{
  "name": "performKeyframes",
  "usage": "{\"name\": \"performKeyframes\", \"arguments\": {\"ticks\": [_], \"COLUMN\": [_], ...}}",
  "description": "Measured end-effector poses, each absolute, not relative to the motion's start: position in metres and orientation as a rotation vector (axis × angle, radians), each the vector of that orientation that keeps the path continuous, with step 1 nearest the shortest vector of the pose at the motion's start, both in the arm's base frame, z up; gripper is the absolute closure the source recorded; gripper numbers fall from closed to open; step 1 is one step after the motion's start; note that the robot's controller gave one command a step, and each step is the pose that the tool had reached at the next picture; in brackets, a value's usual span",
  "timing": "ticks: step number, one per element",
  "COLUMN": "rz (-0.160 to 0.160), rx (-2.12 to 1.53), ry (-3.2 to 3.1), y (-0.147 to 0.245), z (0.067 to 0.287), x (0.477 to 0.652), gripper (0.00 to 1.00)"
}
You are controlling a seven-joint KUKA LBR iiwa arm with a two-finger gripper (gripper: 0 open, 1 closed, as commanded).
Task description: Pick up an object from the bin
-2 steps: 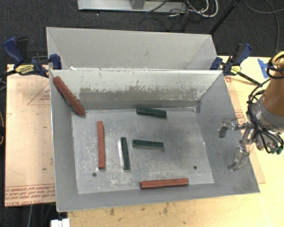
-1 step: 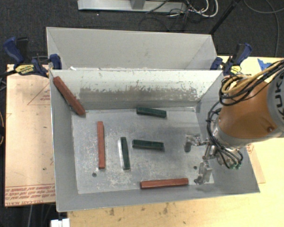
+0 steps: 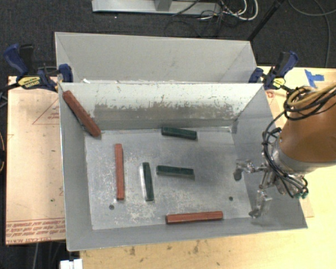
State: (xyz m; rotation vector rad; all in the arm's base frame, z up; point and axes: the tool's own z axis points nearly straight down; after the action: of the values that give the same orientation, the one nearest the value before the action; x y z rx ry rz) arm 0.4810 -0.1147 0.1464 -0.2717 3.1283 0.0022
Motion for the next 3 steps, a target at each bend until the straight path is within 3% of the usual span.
{"name": "performKeyframes", "arguments": {"ticks": [1,2,3], "rz": [0.002,0.003,0.001], "rx": [-0.161,-0.416,-0.089], "ry": [3.137,3.111,3.139], "y": [-0.060,-0.036,-0.009], "z": [0.136,0.092,0.071], "x": [0.483,0.490,0.483], "gripper": [0.00,0.00,1.00]}}
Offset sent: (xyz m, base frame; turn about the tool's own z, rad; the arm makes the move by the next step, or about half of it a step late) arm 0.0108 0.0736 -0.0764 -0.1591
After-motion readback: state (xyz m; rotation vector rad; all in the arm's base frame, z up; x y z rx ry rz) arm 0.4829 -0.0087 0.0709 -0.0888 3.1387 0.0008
